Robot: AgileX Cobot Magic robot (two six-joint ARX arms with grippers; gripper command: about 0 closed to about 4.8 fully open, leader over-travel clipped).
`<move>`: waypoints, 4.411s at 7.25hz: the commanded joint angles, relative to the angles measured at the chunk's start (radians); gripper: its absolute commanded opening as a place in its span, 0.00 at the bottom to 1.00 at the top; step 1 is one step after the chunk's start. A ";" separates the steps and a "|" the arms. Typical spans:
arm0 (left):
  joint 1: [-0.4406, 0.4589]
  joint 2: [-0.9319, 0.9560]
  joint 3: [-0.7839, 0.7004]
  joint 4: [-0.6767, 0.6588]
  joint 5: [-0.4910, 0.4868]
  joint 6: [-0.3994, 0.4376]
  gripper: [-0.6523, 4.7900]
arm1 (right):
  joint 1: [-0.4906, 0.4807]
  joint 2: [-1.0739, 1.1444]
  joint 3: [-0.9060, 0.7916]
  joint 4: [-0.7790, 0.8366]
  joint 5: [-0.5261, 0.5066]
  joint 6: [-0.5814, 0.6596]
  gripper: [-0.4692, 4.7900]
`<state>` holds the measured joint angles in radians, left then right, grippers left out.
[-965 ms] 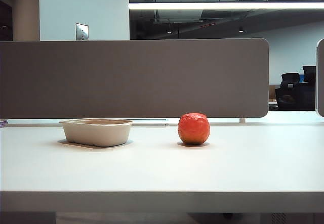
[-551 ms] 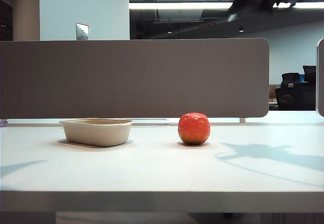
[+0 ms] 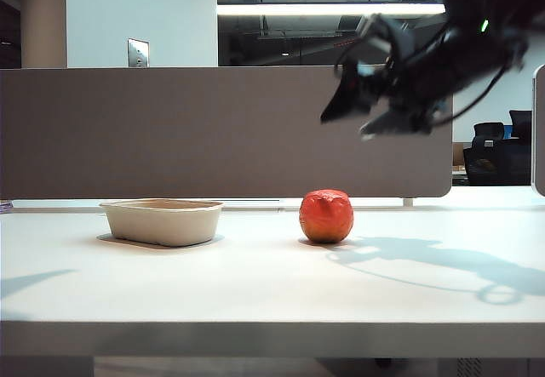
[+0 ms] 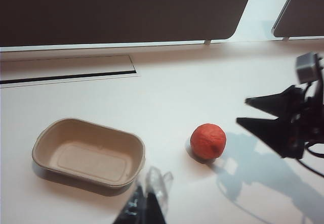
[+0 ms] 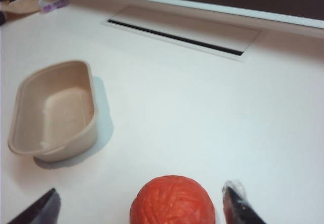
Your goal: Pick up the orange and place it into the paper lunchbox.
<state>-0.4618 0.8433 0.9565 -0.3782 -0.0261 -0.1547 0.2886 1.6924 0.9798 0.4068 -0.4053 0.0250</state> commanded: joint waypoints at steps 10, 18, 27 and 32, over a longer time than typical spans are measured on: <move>0.000 0.000 0.004 0.019 0.030 -0.040 0.11 | 0.010 0.380 0.182 0.007 -0.015 -0.187 0.79; -0.004 -0.002 0.097 -0.148 -0.108 0.024 0.11 | 0.371 0.639 0.790 0.039 0.102 -0.149 0.79; -0.003 -0.002 0.097 -0.130 -0.109 0.024 0.11 | 0.364 0.700 0.967 -0.145 0.138 -0.103 1.00; -0.004 -0.012 0.110 -0.132 -0.096 0.024 0.11 | 0.353 0.277 0.967 -1.060 0.142 -0.105 0.08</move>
<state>-0.4652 0.8360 1.0622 -0.5167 -0.1345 -0.1314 0.6399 2.0029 1.9434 -0.5602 -0.2611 -0.0792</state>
